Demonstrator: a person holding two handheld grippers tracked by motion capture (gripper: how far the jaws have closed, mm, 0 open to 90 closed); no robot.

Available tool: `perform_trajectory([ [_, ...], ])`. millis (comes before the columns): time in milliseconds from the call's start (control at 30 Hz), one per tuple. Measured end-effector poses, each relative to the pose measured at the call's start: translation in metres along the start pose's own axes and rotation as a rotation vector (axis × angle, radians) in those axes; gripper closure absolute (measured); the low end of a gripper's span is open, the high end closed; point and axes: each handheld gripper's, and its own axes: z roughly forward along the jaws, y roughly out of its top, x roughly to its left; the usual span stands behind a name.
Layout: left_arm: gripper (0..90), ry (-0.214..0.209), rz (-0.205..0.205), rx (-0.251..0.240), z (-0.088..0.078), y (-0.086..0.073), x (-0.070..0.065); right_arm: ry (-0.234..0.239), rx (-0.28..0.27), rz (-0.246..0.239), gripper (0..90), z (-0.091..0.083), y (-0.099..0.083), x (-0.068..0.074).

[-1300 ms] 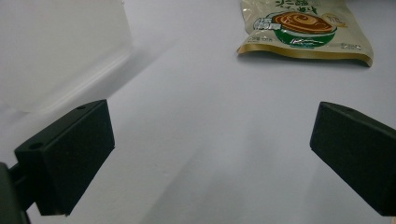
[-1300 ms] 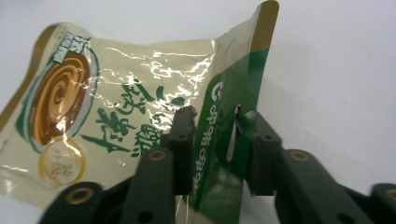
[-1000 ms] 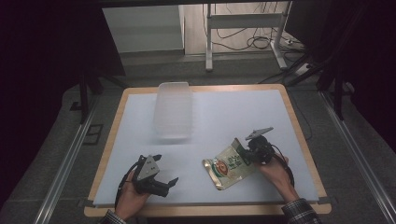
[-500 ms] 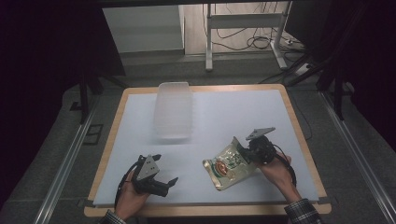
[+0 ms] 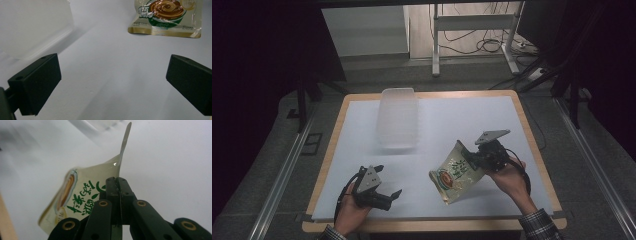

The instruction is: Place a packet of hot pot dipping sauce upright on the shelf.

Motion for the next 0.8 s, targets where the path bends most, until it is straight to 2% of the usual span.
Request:
perform_trajectory([
  [167,0.0,-0.001,0.005,0.004,0.0,0.0,0.0,0.055,-0.017,-0.011,89.0,-0.008,0.017,0.006],
  [400,0.0,0.002,0.009,0.005,0.0,0.0,0.0,0.077,-0.032,-0.068,89.1,-0.021,0.036,0.016],
  [600,0.0,0.002,0.008,0.002,0.0,0.001,0.0,0.07,-0.048,-0.113,89.1,-0.031,0.05,0.02],
  [800,0.0,0.003,0.007,-0.002,-0.001,0.001,0.001,0.005,-0.055,-0.146,89.1,-0.038,0.064,0.017],
])
